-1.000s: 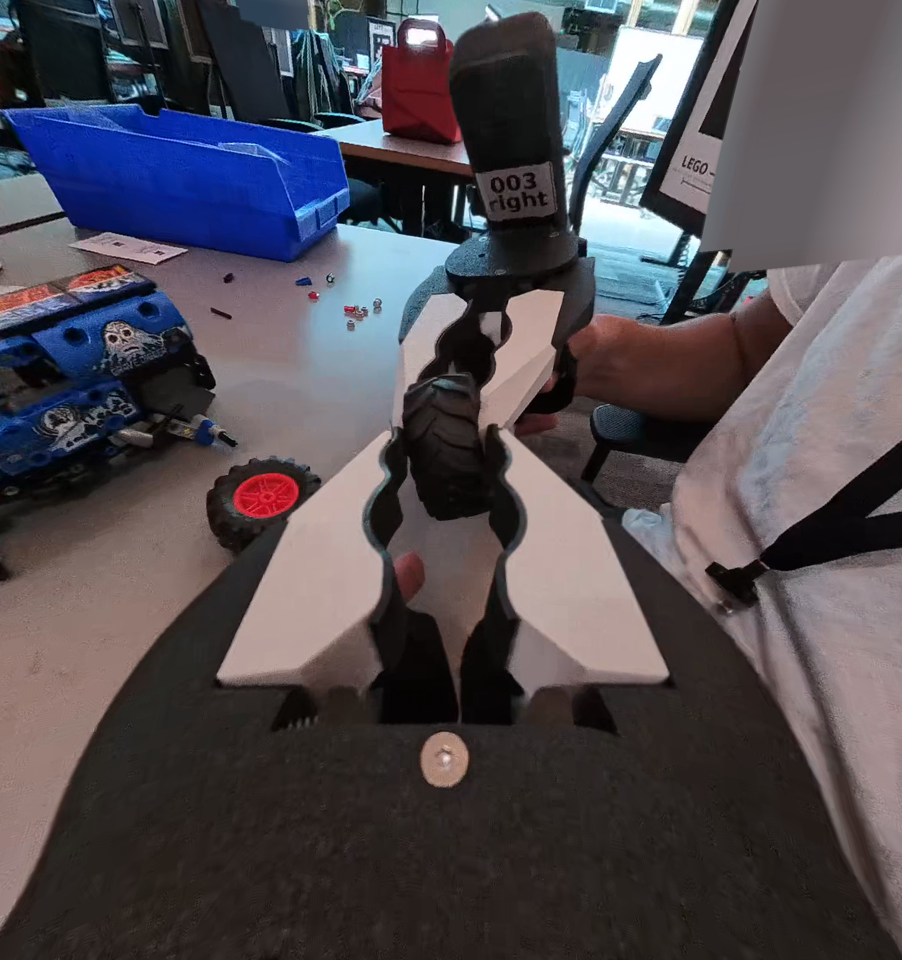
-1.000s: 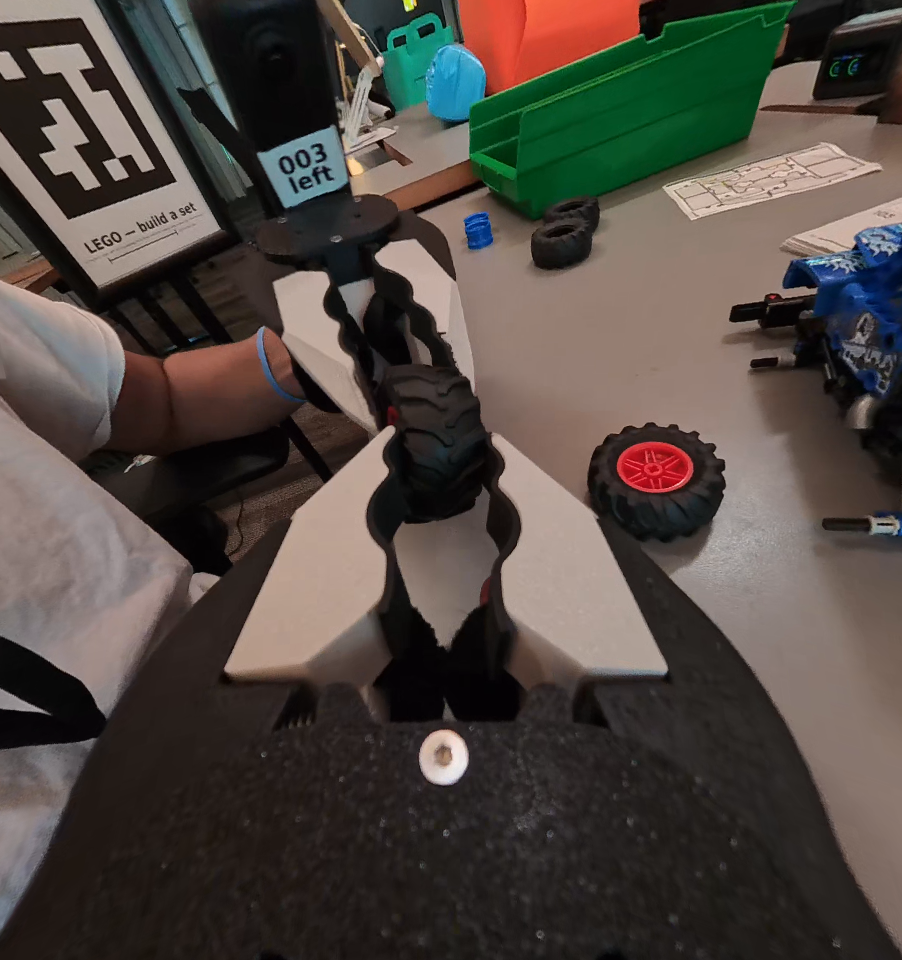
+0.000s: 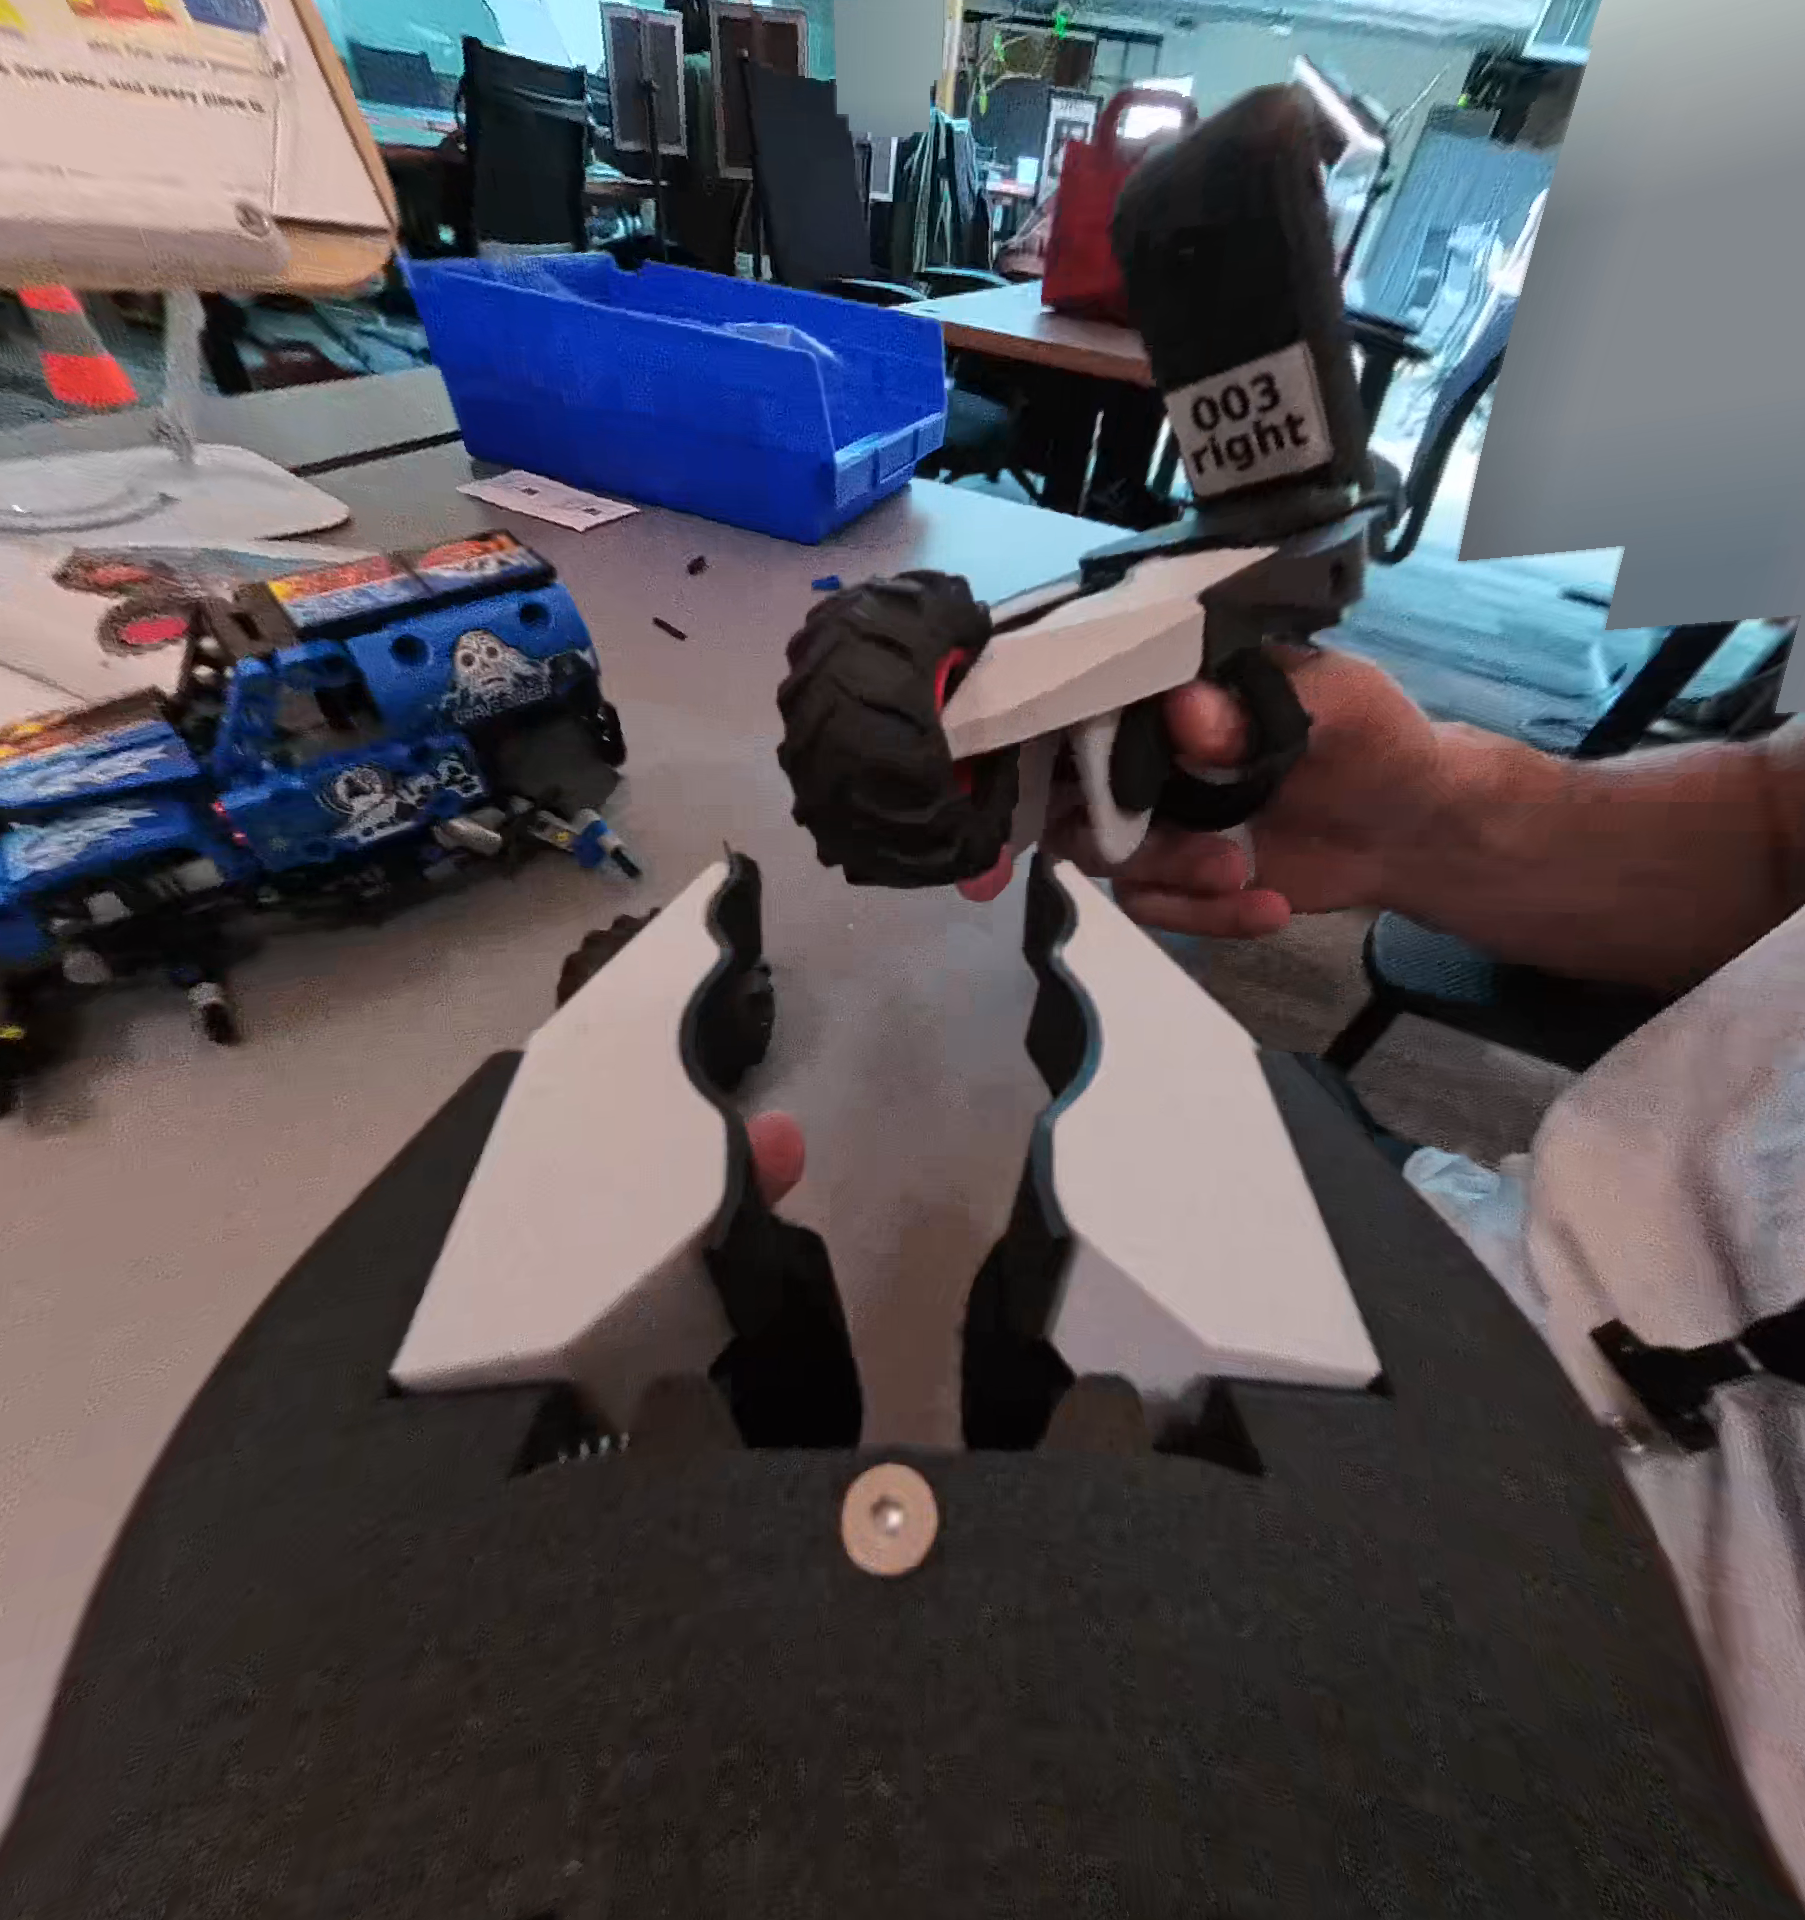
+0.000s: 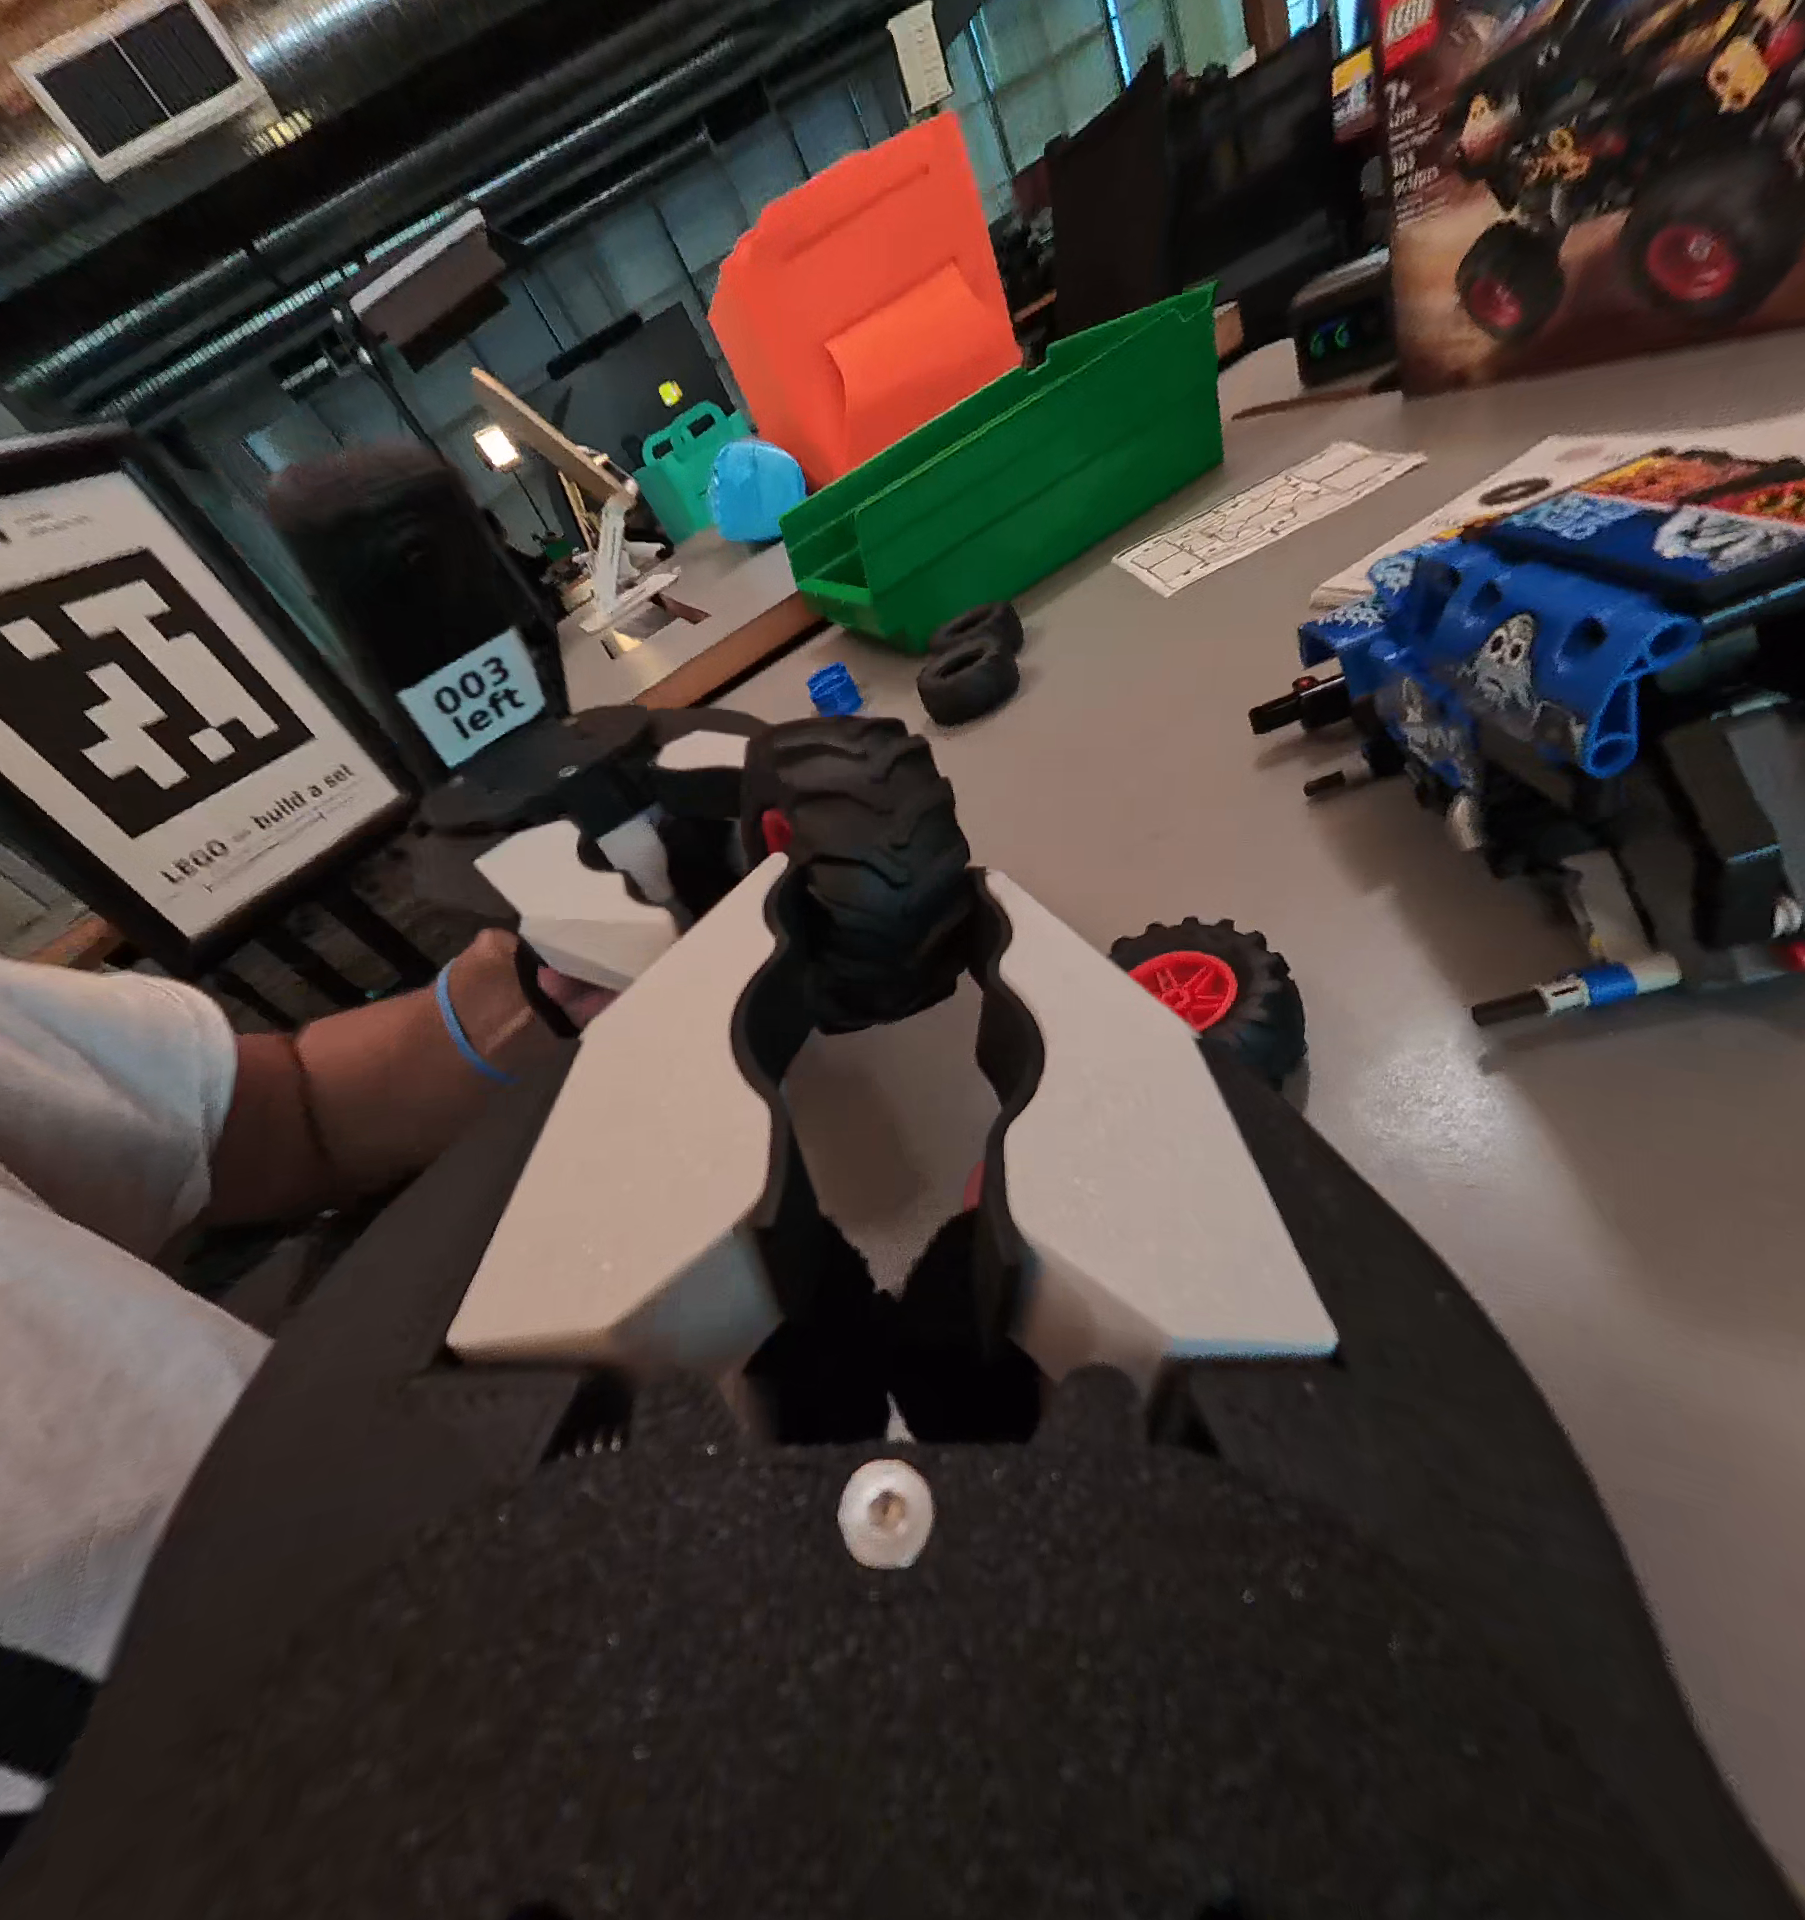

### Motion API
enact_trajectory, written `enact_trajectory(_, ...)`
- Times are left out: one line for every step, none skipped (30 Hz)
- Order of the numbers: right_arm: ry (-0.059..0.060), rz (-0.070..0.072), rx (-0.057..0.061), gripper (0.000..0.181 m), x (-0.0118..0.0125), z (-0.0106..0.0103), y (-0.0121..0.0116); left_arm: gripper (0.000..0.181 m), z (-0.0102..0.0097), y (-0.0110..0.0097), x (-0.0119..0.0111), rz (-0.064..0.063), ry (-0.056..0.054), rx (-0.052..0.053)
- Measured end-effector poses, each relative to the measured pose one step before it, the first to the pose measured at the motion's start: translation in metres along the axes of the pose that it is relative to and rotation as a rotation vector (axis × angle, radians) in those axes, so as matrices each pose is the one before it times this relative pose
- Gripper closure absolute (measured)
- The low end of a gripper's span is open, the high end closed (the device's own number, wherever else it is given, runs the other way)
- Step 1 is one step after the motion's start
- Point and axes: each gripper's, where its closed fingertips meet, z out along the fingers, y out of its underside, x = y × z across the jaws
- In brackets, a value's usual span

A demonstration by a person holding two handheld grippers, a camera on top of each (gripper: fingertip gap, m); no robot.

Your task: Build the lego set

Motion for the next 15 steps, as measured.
enact_trajectory(0.0081,-0.0379,-0.0077,0.153,-0.00156,0.00112,0.0018,0.133,0.00254,0.00001,-0.00188,-0.0412,0.0039,0.0065)
enact_trajectory(0.0155,-0.0274,-0.0028,0.153,0.00022,0.00066,0.0013,0.134,0.00087,-0.0016,-0.00072,-0.0194,0.006,0.0085)
enact_trajectory(0.008,-0.0204,-0.0047,0.153,-0.00026,0.00053,0.00169,0.139,-0.00051,-0.00346,0.00176,-0.005,0.0138,0.0236)
enact_trajectory(0.0043,-0.0082,0.0012,0.153,-0.00021,0.00027,0.00055,0.149,0.00004,-0.00176,0.00156,0.0002,0.0054,0.0141)
enact_trajectory(0.0106,0.0032,-0.0037,0.153,0.0012,-0.00035,0.00055,0.149,0.00128,0.00118,-0.00075,0.005,-0.0122,-0.0068)
enact_trajectory(-0.0017,0.0117,-0.0063,0.153,-0.00013,-0.00036,0.00051,0.15,0.00037,0.00065,-0.00044,0.0158,-0.0096,-0.0048)
enact_trajectory(-0.0166,0.0198,-0.0085,0.154,-0.00151,-0.00052,0.00049,0.15,-0.00032,-0.00012,0.00034,0.0356,-0.0062,-0.0009)
enact_trajectory(-0.0044,0.04,-0.033,0.154,0.00056,-0.00023,0.00319,0.15,0.00033,0.00232,-0.00079,0.0538,-0.0177,-0.0182)
enact_trajectory(-0.0069,0.031,-0.0262,0.154,0.00051,-0.00026,0.00282,0.151,0.00042,0.0023,-0.00132,0.0529,-0.0224,-0.0178)
enact_trajectory(-0.0244,0.0166,-0.0039,0.154,-0.00134,-0.00089,0.00056,0.151,0.00007,0.00024,-0.00018,0.028,-0.0128,-0.0039)
enact_trajectory(-0.0192,0.0174,-0.0088,0.154,-0.00033,-0.00039,0.00164,0.151,0.00001,0.00107,0.00061,0.0117,-0.0019,-0.0102)
enact_trajectory(-0.0149,0.0099,-0.0045,0.154,-0.00017,0.00025,0.00183,0.151,-0.00043,0.00119,0.00074,0.0065,0.0053,-0.0097)
enact_trajectory(-0.0248,0.0128,0.0035,0.154,-0.00188,0.00045,0.00092,0.151,-0.00126,0.00004,0.00116,0.0025,0.0128,0.0028)
enact_trajectory(-0.0282,0.0068,-0.0032,0.154,-0.00256,0.00068,0.00104,0.151,-0.00199,-0.00075,0.0013,0.0108,0.0149,0.0079)
enact_trajectory(-0.0209,-0.0231,-0.0066,0.153,-0.00257,0.00062,0.00061,0.151,-0.0022,-0.00111,0.00125,0.0349,0.0074,0.0103)
